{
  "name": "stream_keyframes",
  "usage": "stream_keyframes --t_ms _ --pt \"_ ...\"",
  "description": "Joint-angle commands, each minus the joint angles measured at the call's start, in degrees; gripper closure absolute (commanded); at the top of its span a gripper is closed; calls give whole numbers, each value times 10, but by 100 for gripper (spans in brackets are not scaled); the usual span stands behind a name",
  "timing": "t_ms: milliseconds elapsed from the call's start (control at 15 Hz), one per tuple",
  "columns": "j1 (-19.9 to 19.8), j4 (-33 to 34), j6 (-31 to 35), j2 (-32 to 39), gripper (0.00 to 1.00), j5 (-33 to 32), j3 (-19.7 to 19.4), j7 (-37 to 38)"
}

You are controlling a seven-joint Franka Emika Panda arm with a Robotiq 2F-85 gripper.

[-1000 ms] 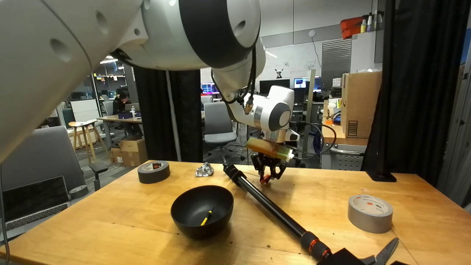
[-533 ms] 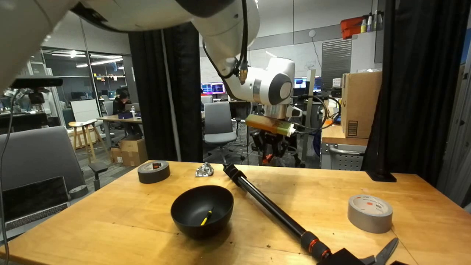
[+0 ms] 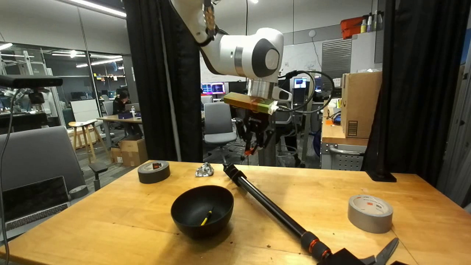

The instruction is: Pick the orange object and put it in the bowl

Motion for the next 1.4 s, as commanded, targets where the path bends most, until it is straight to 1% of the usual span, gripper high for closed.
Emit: stream_keyframes --t_ms 0,200,400,600,733,800,867,933,1000,1133,1200,1333 --pt "18 -123 -6 -108 92 33 -7 22" --pt "33 -194 -12 -165 93 55 -3 34" --pt "51 -254 -6 -207 93 82 1 45" --pt "68 -295 1 -230 93 112 5 48" --pt "76 -312 6 -232 93 131 6 42" --pt "79 -317 8 -229 88 138 6 39" --pt "81 -318 3 -223 52 141 5 40" --pt "82 -317 2 -216 52 146 4 38" --pt "81 -305 -10 -209 72 127 2 40" --pt "81 -310 -10 -207 56 129 2 40" --pt "81 -311 -10 -207 52 130 2 40" --pt "81 -311 -10 -207 52 130 2 40"
